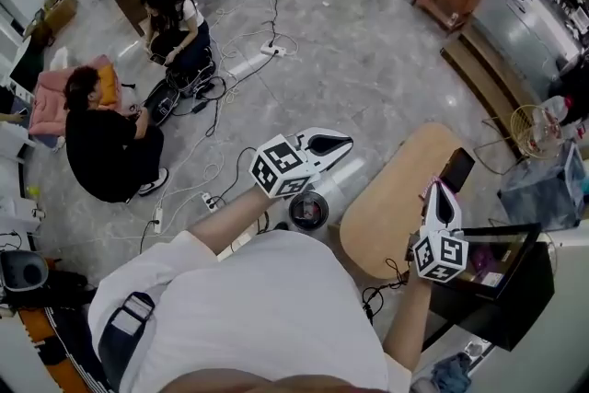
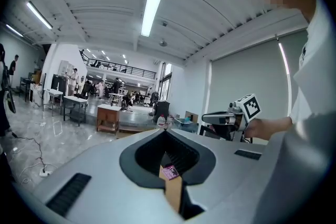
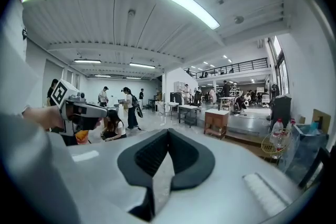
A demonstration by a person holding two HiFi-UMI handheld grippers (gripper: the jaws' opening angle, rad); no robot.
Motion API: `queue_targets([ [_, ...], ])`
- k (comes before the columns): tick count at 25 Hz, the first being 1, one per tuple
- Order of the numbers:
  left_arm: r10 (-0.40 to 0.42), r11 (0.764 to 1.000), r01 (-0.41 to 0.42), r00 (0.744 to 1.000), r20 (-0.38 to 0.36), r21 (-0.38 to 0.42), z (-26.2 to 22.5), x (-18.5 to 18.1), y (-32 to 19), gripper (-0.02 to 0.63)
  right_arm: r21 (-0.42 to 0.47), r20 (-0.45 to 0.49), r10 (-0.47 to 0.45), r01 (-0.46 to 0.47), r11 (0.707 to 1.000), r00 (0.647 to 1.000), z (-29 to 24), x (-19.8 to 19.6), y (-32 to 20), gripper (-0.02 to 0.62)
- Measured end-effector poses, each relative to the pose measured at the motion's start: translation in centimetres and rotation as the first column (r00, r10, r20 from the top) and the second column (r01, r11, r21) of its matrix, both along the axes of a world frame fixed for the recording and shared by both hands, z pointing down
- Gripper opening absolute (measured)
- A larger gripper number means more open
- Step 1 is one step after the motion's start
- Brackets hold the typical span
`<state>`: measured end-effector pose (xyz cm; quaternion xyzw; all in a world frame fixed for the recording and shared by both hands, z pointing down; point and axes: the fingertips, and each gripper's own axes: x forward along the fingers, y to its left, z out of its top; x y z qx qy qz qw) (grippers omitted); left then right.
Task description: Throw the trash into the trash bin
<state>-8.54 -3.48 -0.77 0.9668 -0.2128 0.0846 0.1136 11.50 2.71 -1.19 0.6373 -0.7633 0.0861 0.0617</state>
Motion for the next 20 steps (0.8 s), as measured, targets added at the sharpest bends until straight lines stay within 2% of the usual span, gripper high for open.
queue_targets([
  [7,-0.014,1.0,0.014,1.0,-0.014,0.026,-1.1,0.6,-1.2,0.006,0.029,-0.003,-0.014,0.014,0.999,1.0,-1.1,-0.1,-0.4,0.011],
  [20,-0.009,1.0,0.009,1.0,-0.03,0.007,-1.2,0.1,-0.7,0.006,0.04,0.006,-0.013,0.013,0.999,1.0,-1.9,-1.1,0.3,0.011],
])
